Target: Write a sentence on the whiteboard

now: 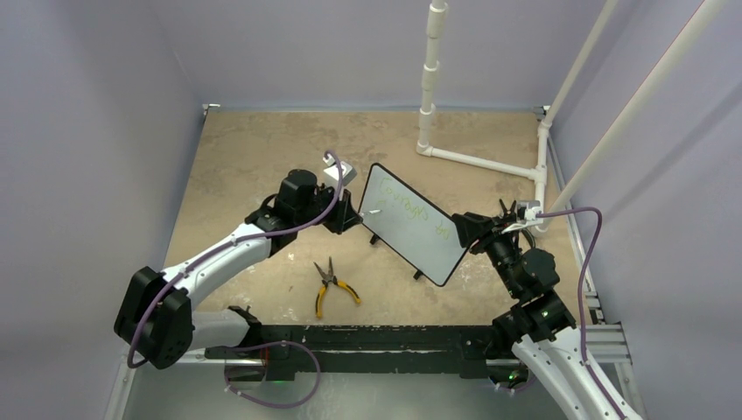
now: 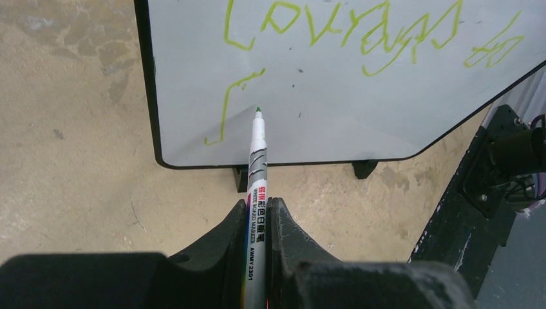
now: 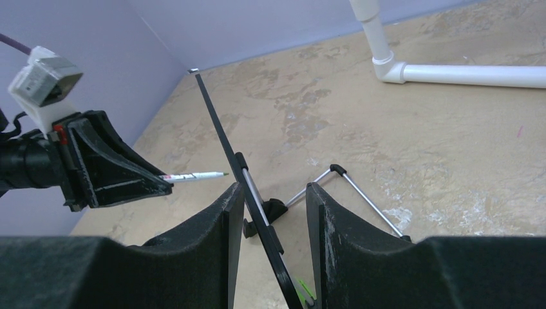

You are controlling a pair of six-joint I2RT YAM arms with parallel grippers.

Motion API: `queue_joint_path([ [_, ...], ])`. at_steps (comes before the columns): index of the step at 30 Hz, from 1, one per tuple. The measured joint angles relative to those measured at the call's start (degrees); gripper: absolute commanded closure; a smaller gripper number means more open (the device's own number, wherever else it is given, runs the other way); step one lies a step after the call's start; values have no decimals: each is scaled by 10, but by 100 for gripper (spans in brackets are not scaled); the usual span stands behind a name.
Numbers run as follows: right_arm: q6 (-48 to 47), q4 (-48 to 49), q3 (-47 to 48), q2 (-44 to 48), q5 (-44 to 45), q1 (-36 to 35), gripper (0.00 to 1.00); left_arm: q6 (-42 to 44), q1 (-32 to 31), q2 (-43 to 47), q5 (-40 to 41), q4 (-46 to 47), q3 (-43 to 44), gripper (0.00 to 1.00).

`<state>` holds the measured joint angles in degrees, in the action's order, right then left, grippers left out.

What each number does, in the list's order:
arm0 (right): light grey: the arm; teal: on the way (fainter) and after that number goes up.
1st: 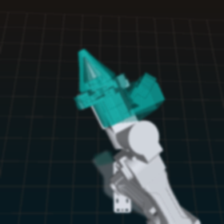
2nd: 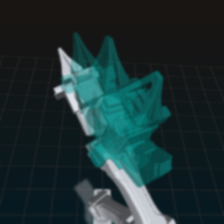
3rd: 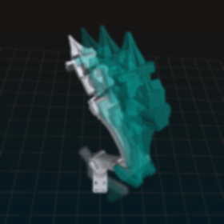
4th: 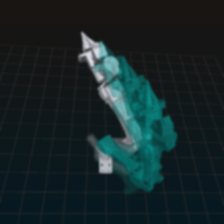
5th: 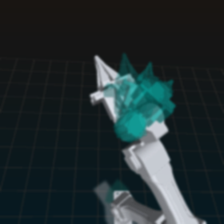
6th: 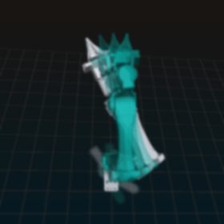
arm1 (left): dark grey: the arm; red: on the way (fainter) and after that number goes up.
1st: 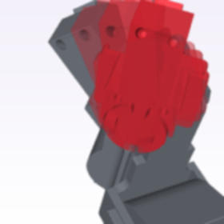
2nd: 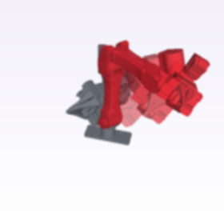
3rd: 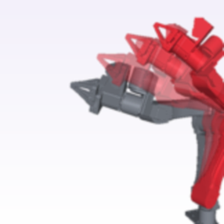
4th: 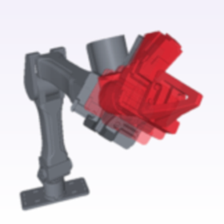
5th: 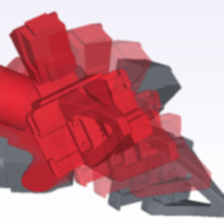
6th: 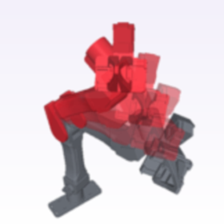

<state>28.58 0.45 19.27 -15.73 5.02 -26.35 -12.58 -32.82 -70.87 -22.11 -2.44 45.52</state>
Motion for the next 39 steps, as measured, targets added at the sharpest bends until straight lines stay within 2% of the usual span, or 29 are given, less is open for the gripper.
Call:
queue_joint_path([
  [9,0,0,0,0,0,0,57,4,0,-31,10,-17,0,100],
  [39,0,0,0,0,0,0,57,0,0,-33,36,2,2,100],
])
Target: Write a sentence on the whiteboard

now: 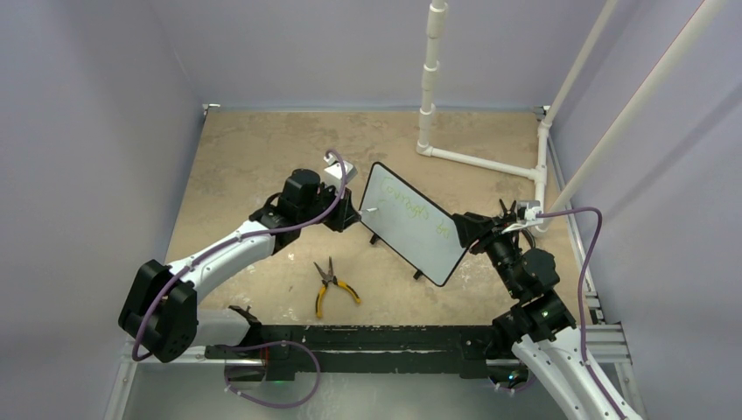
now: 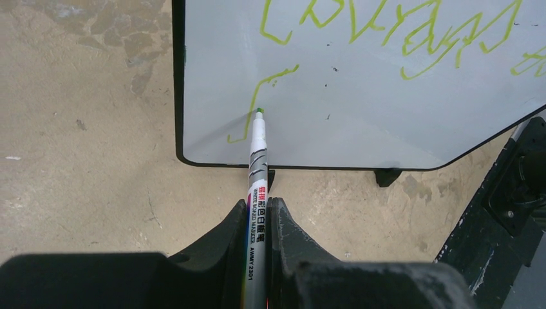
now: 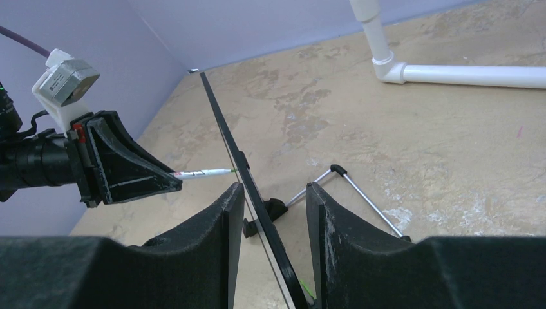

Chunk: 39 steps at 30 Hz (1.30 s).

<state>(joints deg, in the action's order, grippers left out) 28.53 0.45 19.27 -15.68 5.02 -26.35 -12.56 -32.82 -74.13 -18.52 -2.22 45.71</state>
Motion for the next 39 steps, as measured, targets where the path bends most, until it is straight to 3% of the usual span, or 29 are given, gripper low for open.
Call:
queue_joint_path([
  [31,0,0,0,2,0,0,58,-3,0,1,37,-1,2,100],
  [39,0,0,0,8,0,0,57,-3,0,39,33,0,1,100],
])
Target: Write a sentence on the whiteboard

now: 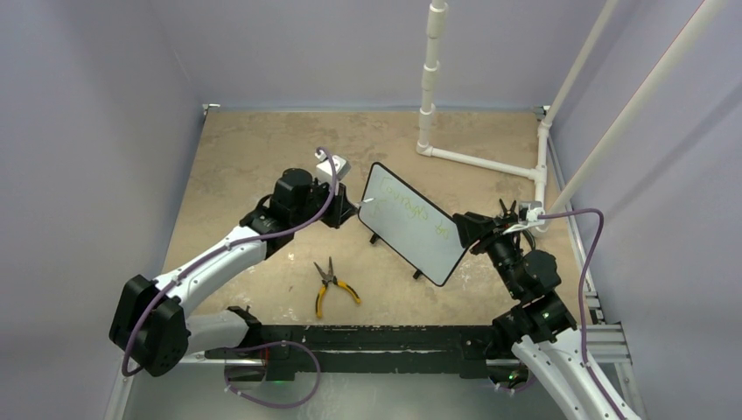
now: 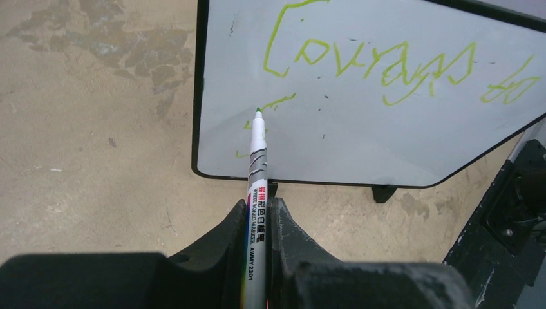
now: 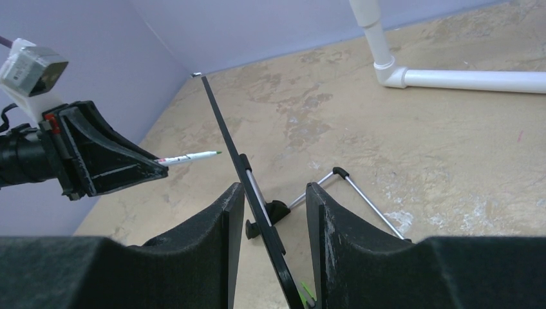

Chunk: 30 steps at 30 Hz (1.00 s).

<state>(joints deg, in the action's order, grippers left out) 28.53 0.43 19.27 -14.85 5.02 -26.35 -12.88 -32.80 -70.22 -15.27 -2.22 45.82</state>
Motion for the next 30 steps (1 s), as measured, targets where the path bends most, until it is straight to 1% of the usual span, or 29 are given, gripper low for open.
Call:
queue_joint_path([
  [5,0,0,0,0,0,0,57,3,0,24,-13,-1,-6,100],
  [15,0,0,0,4,0,0,57,30,-28,23,-45,-5,-7,100],
  [22,0,0,0,3,0,0,57,29,-31,-4,-70,24,-7,100],
  [30,0,0,0,4,0,0,57,28,-33,-23,-68,26,-7,100],
])
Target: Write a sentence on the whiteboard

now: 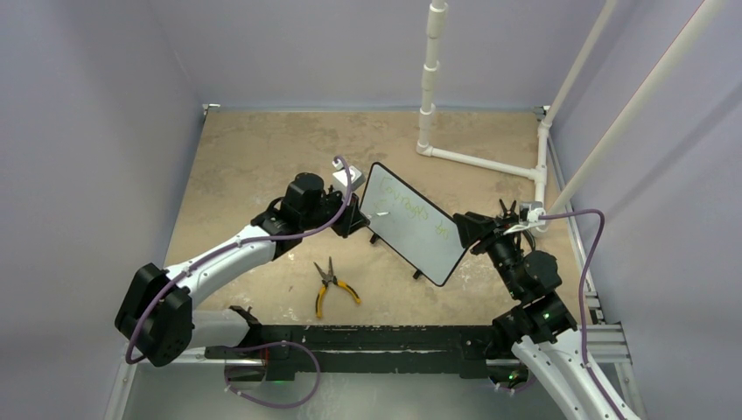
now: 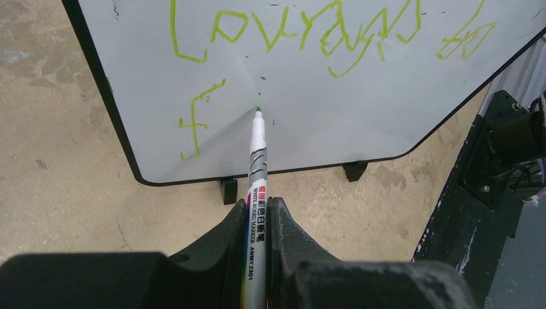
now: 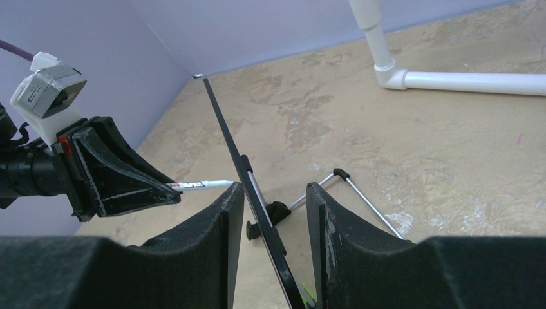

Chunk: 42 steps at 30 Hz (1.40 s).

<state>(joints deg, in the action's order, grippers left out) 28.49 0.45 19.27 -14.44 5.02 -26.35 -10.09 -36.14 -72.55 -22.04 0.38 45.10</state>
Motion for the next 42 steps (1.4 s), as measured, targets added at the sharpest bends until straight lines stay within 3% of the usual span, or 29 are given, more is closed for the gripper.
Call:
queue_joint_path([
  [42,0,0,0,3,0,0,57,-19,0,-22,62,-22,0,100],
])
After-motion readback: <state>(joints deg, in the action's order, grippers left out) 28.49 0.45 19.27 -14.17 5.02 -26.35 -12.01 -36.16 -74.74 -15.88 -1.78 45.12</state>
